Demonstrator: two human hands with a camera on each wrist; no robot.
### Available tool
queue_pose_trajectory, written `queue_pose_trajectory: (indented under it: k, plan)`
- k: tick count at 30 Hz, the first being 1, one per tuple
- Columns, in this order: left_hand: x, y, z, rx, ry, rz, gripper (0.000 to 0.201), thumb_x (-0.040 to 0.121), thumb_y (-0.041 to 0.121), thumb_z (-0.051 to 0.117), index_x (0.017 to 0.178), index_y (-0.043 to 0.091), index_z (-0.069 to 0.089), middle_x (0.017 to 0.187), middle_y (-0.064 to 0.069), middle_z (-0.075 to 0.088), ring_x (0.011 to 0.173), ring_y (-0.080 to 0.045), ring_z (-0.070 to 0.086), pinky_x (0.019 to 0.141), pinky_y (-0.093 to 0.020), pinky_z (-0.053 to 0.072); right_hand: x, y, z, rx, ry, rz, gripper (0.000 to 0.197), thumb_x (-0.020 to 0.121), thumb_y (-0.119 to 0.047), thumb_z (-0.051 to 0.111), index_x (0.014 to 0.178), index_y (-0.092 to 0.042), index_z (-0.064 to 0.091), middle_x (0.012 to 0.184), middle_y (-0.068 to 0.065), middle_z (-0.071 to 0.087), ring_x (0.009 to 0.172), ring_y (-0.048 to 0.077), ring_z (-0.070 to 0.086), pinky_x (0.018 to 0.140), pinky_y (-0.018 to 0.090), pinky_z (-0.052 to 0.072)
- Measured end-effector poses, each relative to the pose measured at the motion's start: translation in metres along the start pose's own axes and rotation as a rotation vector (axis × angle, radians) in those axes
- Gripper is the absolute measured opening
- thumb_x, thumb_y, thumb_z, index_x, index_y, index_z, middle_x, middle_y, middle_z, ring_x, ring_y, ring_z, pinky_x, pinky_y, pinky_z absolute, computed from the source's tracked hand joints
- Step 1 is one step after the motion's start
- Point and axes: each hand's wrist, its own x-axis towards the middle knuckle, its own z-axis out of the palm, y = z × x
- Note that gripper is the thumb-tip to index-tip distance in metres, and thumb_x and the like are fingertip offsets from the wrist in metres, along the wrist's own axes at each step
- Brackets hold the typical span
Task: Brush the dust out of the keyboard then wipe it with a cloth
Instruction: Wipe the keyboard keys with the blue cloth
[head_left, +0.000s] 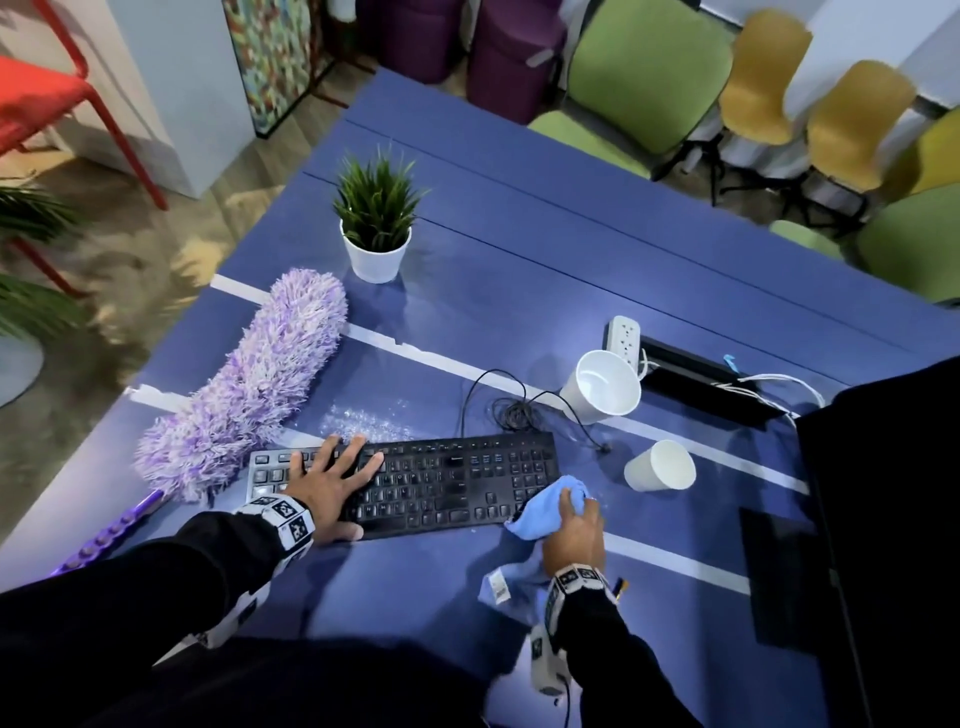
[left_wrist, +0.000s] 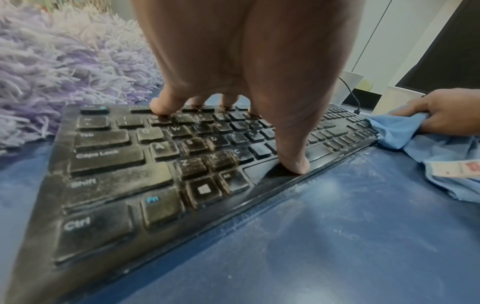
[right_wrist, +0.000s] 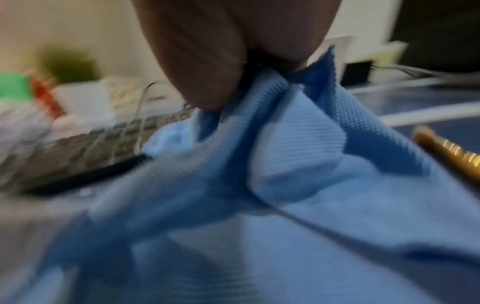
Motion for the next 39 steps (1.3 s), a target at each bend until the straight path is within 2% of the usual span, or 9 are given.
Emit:
queue_pose_trajectory:
  k: [3, 8, 11, 15, 20, 23, 28, 32, 39]
  plan:
    - [0.0, -0.001, 0.0, -0.002, 0.001, -0.004, 0.101, 0.078, 0.057, 0.06, 0.145, 0.04, -0.013, 0.155, 0.003, -0.027, 0.143, -0.034, -0.021, 0.111, -0.067, 0.003, -0.01, -0.026, 0.005, 0.088, 0.021, -0.096, 0.062, 0.076, -0.004, 0.049, 0.138, -0.007, 0.049, 0.14, 0.028, 0.042, 0.127, 0.044, 0.044, 0.104, 0.04, 0.041]
    - [0.0, 0.002, 0.0, -0.003, -0.005, 0.001, 0.101, 0.078, 0.058, 0.06, 0.145, 0.04, -0.013, 0.155, 0.003, -0.027, 0.143, -0.034, -0.02, 0.111, -0.067, 0.002, -0.027, -0.054, 0.022, 0.004, -0.167, -0.332, 0.088, 0.023, -0.012, 0.08, 0.11, -0.02, 0.07, 0.104, 0.01, 0.065, 0.084, 0.026, 0.07, 0.064, 0.024, 0.057]
    - [0.0, 0.0, -0.001, -0.008, -0.013, -0.001, 0.101, 0.078, 0.057, 0.06, 0.145, 0.04, -0.014, 0.155, 0.002, -0.028, 0.142, -0.034, -0.021, 0.11, -0.067, 0.001, -0.005, -0.035, 0.008, -0.033, -0.053, -0.19, 0.089, 0.041, -0.01, 0.075, 0.128, -0.016, 0.057, 0.118, 0.022, 0.061, 0.097, 0.039, 0.064, 0.082, 0.037, 0.054]
    - [0.002, -0.004, 0.0, -0.025, -0.032, 0.005, 0.102, 0.078, 0.057, 0.061, 0.144, 0.042, -0.016, 0.154, 0.002, -0.03, 0.142, -0.035, -0.023, 0.109, -0.067, -0.003, 0.002, -0.049, -0.001, 0.032, -0.078, -0.14, 0.077, 0.082, -0.023, 0.048, 0.153, -0.014, 0.019, 0.161, 0.014, 0.006, 0.148, 0.034, 0.011, 0.119, 0.036, 0.011]
    - [0.006, -0.005, 0.003, -0.01, -0.034, 0.001, 0.103, 0.078, 0.059, 0.06, 0.144, 0.042, -0.017, 0.154, 0.001, -0.03, 0.141, -0.035, -0.023, 0.109, -0.068, -0.002, -0.042, -0.119, 0.024, -0.049, -0.04, -0.448, 0.061, 0.071, -0.025, 0.035, 0.121, -0.01, 0.066, 0.129, 0.009, 0.062, 0.117, 0.034, 0.059, 0.102, 0.039, 0.027]
    - [0.006, -0.004, 0.003, 0.012, -0.04, 0.002, 0.103, 0.078, 0.058, 0.06, 0.144, 0.04, -0.018, 0.154, 0.001, -0.03, 0.142, -0.035, -0.022, 0.11, -0.067, 0.001, -0.066, -0.137, 0.022, 0.033, -0.073, -0.495, 0.062, 0.078, -0.036, 0.043, 0.135, -0.015, 0.052, 0.147, 0.015, 0.045, 0.137, 0.032, 0.039, 0.111, 0.039, 0.023]
    - [-0.009, -0.028, 0.007, 0.034, 0.066, 0.061, 0.116, 0.072, 0.051, 0.069, 0.147, 0.026, -0.015, 0.157, -0.005, -0.02, 0.144, -0.033, -0.017, 0.117, -0.053, 0.003, -0.018, -0.092, 0.011, -0.01, 0.023, -0.202, 0.062, 0.074, -0.009, 0.037, 0.133, -0.007, 0.054, 0.137, 0.025, 0.052, 0.126, 0.04, 0.05, 0.107, 0.036, 0.039]
    - [-0.035, -0.082, 0.03, 0.065, 0.223, -0.071, 0.123, 0.064, 0.071, 0.06, 0.149, 0.018, -0.012, 0.158, -0.007, -0.014, 0.145, -0.029, -0.012, 0.116, -0.048, -0.003, -0.006, -0.08, -0.011, 0.012, -0.093, -0.192, 0.053, 0.084, -0.01, 0.036, 0.133, -0.007, 0.055, 0.151, 0.019, 0.034, 0.141, 0.036, 0.026, 0.117, 0.036, 0.022]
    - [-0.041, -0.13, 0.048, -0.085, 0.208, 0.089, 0.116, 0.065, 0.069, 0.062, 0.15, 0.019, 0.001, 0.159, -0.004, -0.006, 0.147, -0.02, 0.004, 0.118, -0.035, 0.007, -0.018, -0.175, 0.006, 0.168, -0.036, -0.252, 0.069, 0.084, 0.003, 0.043, 0.147, -0.024, 0.035, 0.144, 0.016, 0.039, 0.119, 0.034, 0.043, 0.091, 0.036, 0.046]
